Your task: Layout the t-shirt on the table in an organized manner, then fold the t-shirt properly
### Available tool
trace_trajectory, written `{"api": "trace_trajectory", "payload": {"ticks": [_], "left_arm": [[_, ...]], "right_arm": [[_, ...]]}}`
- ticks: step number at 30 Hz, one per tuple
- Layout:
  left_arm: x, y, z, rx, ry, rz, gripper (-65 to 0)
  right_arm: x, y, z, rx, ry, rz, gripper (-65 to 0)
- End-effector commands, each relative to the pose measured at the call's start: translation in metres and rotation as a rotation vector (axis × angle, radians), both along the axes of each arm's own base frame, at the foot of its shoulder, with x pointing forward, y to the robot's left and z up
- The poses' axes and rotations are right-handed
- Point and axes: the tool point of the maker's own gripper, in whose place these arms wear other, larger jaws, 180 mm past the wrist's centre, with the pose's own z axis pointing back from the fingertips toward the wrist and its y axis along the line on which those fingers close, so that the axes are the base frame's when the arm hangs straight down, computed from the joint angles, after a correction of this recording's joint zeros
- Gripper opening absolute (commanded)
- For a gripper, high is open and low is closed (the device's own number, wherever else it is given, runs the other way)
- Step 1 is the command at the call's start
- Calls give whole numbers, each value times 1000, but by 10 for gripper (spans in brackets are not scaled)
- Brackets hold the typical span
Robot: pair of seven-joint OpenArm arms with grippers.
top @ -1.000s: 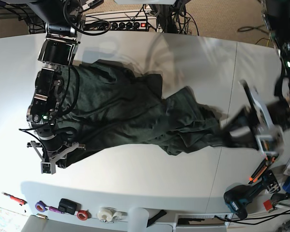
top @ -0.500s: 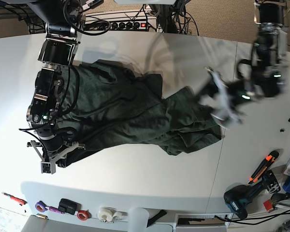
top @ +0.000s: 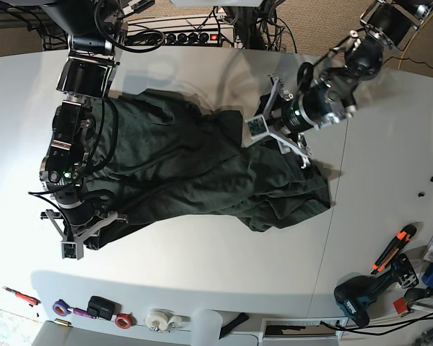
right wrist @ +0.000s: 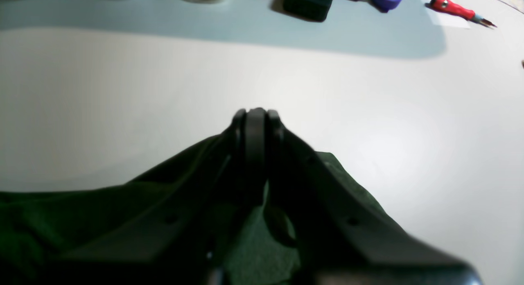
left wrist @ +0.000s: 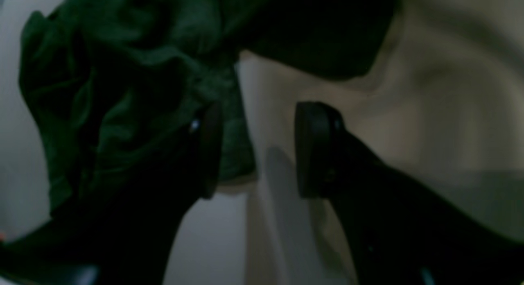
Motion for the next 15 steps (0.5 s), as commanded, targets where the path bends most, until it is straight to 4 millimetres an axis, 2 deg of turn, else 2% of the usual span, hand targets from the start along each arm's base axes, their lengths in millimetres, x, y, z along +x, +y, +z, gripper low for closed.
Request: {"api": "trace_trajectory", "payload": {"ticks": [1,6,10,15], "left_arm": [[10,2,2,14,-40,10,-363],[23,24,-37,171,-56,49,-363],[28,39,-55,233,-32,62,-379],[27,46,-57,268,-18,79,-545]], "right_arm": [[9,-3,25,-11,-74,1,-650],[9,-3,25,-11,-72,1,-650],[9,-3,25,-11,-72,1,-650],[9,-3,25,-11,-73,1,-650]]}}
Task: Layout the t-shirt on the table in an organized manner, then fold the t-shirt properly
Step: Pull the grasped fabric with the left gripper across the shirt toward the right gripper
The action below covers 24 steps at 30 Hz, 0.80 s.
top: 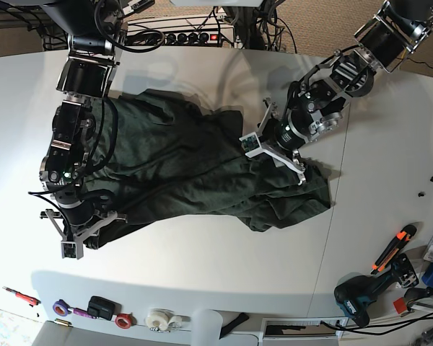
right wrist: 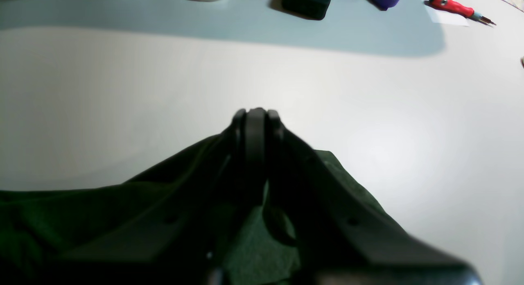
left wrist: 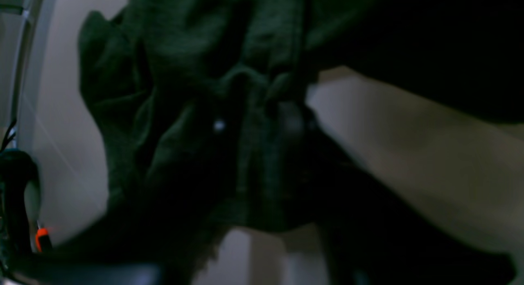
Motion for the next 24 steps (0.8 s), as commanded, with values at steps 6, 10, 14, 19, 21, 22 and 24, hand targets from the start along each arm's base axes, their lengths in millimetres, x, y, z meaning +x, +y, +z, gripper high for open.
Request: {"api": "trace_trajectory", "payload": {"ticks": [6,10,14,19,21,22,24], "left_arm": [[-14,42,-24,207,87,57,-650],[-11,46,-1,249,53,102,-650],[-15,29,38,166,12,69,-650],[-38,-16,100,-27,-37,-70,-650],[-52,-33,125,-95,-61,-139,-650],[-58,-40,137,-129,-74,-163,-650],[-69,-51,157,-184,-94,-208,-650]], "right_arm": [[9,-3,26,-11,-77,1,-650],[9,-3,26,-11,-76,1,-650],[9,-3,26,-11,-77,1,-650],[9,-3,26,-11,-76,1,-650],[9,-2,26,-11,-76,1,-650],[9,-2,26,-11,-76,1,-650],[9,-2,26,-11,-76,1,-650]]}}
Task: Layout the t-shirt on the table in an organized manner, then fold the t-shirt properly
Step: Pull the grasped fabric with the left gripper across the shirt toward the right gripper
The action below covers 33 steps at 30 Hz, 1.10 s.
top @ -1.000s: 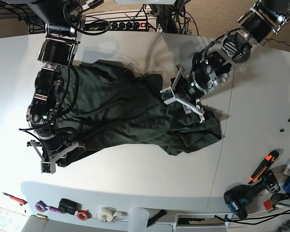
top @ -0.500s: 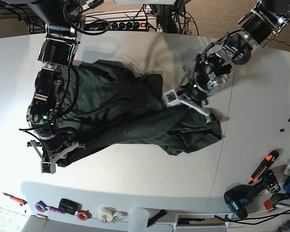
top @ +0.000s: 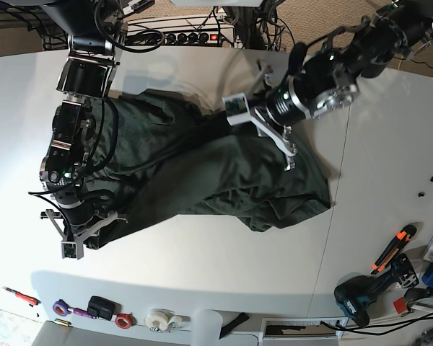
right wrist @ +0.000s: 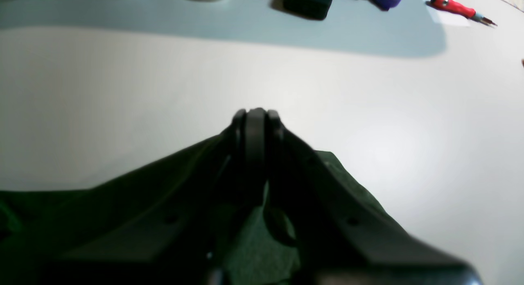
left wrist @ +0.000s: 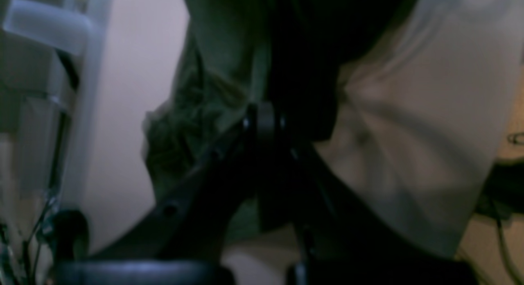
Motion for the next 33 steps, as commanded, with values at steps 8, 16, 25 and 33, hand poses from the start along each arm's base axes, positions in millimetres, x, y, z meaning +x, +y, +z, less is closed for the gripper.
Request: {"api": "trace_trajectory", "payload": {"ticks": [8,16,25,33], "left_arm": [[-43,-35,15,-167,90,-106,-650],[-60,-81,50,-386,150,-166,-650],[-49,-91,65,-426,86,-126,-650],[24,-23,65,-322,-125,216,-650]], "right_arm": [[9,-2,27,-9,-82,3,-650],[9,-2,26,-9,-80,2,-650],[9,-3,26,-11,-79,1,-650],[7,-28,30,-53,-92,-129,-650]]}}
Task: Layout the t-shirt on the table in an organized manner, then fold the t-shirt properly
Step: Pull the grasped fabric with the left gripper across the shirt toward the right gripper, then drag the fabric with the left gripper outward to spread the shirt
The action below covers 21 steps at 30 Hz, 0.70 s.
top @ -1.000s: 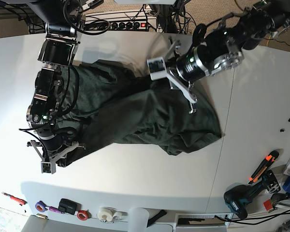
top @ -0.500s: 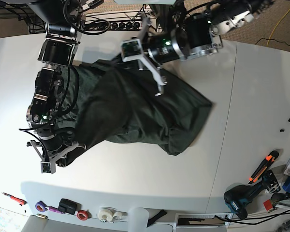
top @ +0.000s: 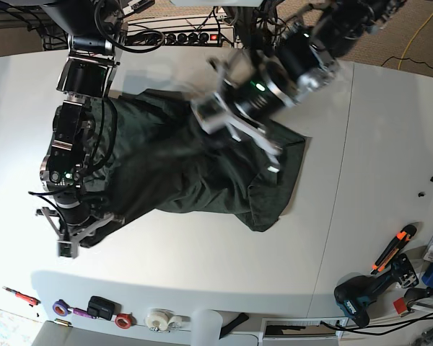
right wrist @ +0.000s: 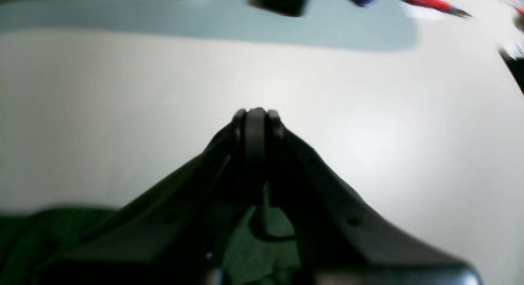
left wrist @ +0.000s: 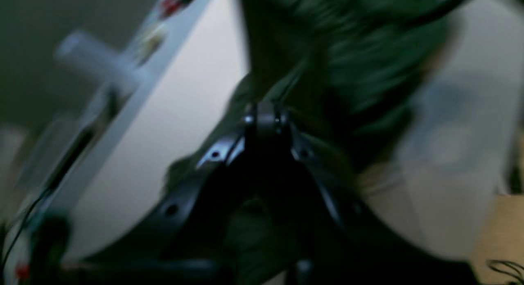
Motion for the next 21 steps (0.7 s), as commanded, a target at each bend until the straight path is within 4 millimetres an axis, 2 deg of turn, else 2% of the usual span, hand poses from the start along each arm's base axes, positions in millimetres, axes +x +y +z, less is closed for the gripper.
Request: {"api": "trace_trajectory", "payload": {"ticks": [1,6,8,13,16,19,21], "left_arm": [[11,9,18,-33,-63,31,-650],[46,52,51,-83,-169,148,-650],[59,61,54,-102,-175,165,-650],[105,68,45,-117,-137,172,-650],[140,70,43,-115,-120,172,-650],[181,76,51,-133,-113,208,-650],[205,75,64,-154,-120,205,-650]], "right_arm": [[9,-7,29,-16,-89,-16,-650],[8,-17,35,-30,-119,-72,-650],[8,-21,39,-25,-136,-96,-650],[10,-35,54,-45,-175,-180,-650],[9,-44,64,-63,-208,-231,-650],[10,-50,74,-80,-235,-264,-650],[10,-52,79,-86,-250,-279,-650]]}}
